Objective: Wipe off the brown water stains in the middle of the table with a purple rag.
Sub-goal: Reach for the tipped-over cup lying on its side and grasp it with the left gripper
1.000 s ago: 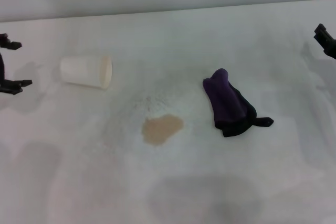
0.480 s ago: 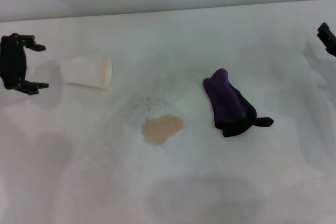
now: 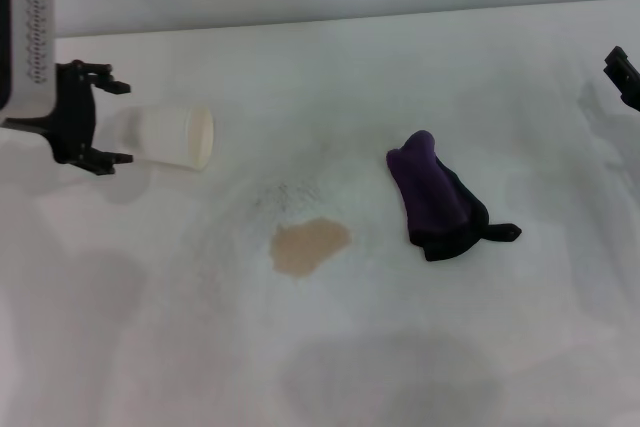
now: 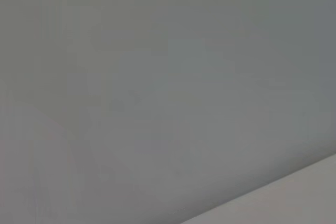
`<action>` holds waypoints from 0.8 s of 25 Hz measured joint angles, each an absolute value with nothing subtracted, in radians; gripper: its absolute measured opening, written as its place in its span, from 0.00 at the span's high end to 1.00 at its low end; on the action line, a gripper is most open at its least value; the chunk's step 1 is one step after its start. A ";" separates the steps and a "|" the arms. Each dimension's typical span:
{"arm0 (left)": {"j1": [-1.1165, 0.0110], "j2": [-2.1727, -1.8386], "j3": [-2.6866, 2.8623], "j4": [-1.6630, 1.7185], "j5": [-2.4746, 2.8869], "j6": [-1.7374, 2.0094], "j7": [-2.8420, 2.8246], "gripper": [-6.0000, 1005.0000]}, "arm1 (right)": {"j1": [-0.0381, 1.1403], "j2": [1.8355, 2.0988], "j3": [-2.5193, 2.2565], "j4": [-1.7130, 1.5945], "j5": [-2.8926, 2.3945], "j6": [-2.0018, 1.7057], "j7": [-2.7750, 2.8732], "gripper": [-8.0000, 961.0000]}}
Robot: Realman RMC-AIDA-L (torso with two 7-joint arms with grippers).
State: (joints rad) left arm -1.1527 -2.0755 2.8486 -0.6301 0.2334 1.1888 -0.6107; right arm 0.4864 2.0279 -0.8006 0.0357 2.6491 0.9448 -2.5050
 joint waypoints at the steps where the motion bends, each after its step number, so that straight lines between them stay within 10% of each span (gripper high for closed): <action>1: -1.155 -2.075 2.849 -0.616 0.236 1.178 -0.610 0.13 | 0.486 2.028 -0.801 0.035 2.649 0.945 -2.505 0.12; 20: -1.138 -2.069 2.847 -0.445 0.247 1.005 -0.586 0.13 | 0.487 2.025 -0.801 0.026 2.649 0.943 -2.505 0.12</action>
